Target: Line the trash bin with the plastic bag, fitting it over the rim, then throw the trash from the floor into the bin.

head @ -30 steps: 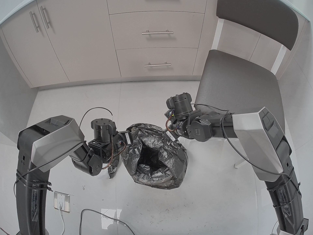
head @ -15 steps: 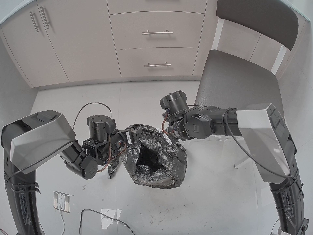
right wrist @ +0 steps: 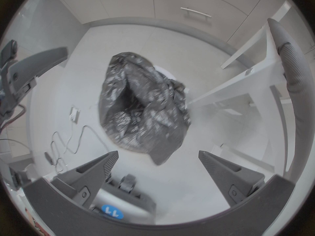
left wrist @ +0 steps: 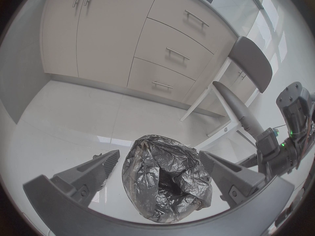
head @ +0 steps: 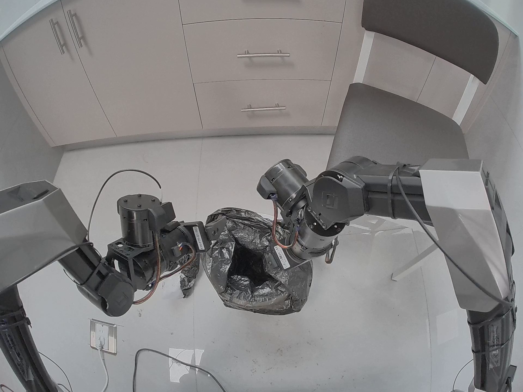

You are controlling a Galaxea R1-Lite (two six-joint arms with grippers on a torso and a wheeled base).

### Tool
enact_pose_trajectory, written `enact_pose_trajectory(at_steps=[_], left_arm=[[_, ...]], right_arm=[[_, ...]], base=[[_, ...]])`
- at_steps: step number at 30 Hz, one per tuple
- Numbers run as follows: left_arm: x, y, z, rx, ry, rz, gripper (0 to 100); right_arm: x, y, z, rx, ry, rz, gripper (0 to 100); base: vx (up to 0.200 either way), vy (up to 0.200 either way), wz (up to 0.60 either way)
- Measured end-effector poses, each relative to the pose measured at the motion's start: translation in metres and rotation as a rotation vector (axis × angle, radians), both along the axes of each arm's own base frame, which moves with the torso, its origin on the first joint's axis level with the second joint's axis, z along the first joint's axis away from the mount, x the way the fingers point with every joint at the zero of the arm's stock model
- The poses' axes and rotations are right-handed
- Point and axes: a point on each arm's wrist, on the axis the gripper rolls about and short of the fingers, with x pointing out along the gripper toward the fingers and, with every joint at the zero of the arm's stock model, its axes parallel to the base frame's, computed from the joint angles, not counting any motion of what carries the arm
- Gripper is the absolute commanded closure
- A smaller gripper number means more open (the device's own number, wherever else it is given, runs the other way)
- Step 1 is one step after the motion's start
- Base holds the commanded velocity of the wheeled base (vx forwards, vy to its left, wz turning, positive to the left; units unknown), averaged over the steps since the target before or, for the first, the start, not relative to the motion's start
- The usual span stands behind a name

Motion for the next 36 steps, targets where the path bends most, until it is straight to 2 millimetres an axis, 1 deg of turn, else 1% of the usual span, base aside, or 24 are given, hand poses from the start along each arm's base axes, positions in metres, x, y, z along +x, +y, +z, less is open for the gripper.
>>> enact_pose_trajectory(at_steps=[4, 7, 10, 14, 19, 23, 27, 30, 36], left_arm=[[-0.014, 0.007, 0.010, -0.017, -0.003, 0.005, 0], [-0.024, 0.011, 0.017, -0.027, -0.004, 0.006, 0], [-0.033, 0.014, 0.022, -0.031, -0.008, 0.003, 0], [-0.040, 0.016, 0.028, -0.037, -0.018, -0.001, 0], [-0.045, 0.018, 0.030, -0.038, -0.020, -0.002, 0], [-0.047, 0.018, 0.030, -0.042, -0.016, -0.021, 0], [-0.048, 0.018, 0.030, -0.044, -0.016, -0.033, 0], [-0.049, 0.016, 0.030, -0.046, -0.017, -0.036, 0], [-0.051, 0.011, 0.031, -0.047, -0.020, -0.048, 0]], right_arm=[[-0.026, 0.013, 0.011, 0.031, 0.069, 0.035, 0], [-0.036, 0.019, 0.013, 0.035, 0.083, 0.047, 0], [-0.043, 0.029, 0.007, 0.032, 0.094, 0.066, 0], [-0.042, 0.040, -0.012, 0.024, 0.100, 0.082, 0], [-0.037, 0.060, -0.047, 0.043, 0.080, 0.108, 0], [-0.036, 0.071, -0.066, 0.061, 0.065, 0.122, 0], [-0.034, 0.076, -0.076, 0.070, 0.055, 0.127, 0], [-0.037, 0.082, -0.078, 0.087, 0.038, 0.144, 0], [-0.039, 0.087, -0.082, 0.066, 0.021, 0.205, 0]], base=[[0.000, 0.000, 0.00], [0.000, 0.000, 0.00], [0.000, 0.000, 0.00], [0.000, 0.000, 0.00], [0.000, 0.000, 0.00], [0.000, 0.000, 0.00], [0.000, 0.000, 0.00], [0.000, 0.000, 0.00], [0.000, 0.000, 0.00]])
